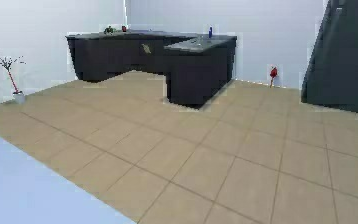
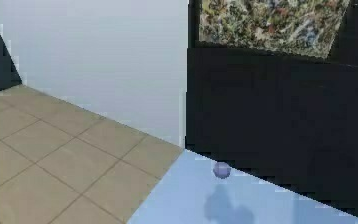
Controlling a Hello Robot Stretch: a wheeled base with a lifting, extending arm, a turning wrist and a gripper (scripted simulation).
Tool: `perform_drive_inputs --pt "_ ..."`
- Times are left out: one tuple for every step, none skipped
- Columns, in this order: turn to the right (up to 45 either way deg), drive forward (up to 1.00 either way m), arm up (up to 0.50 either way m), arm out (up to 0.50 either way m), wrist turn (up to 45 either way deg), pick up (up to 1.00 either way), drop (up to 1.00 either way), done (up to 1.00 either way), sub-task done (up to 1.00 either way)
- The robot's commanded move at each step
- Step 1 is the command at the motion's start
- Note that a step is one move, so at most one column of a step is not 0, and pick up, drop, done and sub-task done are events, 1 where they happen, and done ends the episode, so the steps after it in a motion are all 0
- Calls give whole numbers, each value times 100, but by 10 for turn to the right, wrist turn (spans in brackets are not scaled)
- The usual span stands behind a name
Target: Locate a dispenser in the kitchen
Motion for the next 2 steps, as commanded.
perform_drive_inputs --pt "450 0 0 0 0 0 0 0 0" --pt "450 0 0 0 0 0 0 0 0"
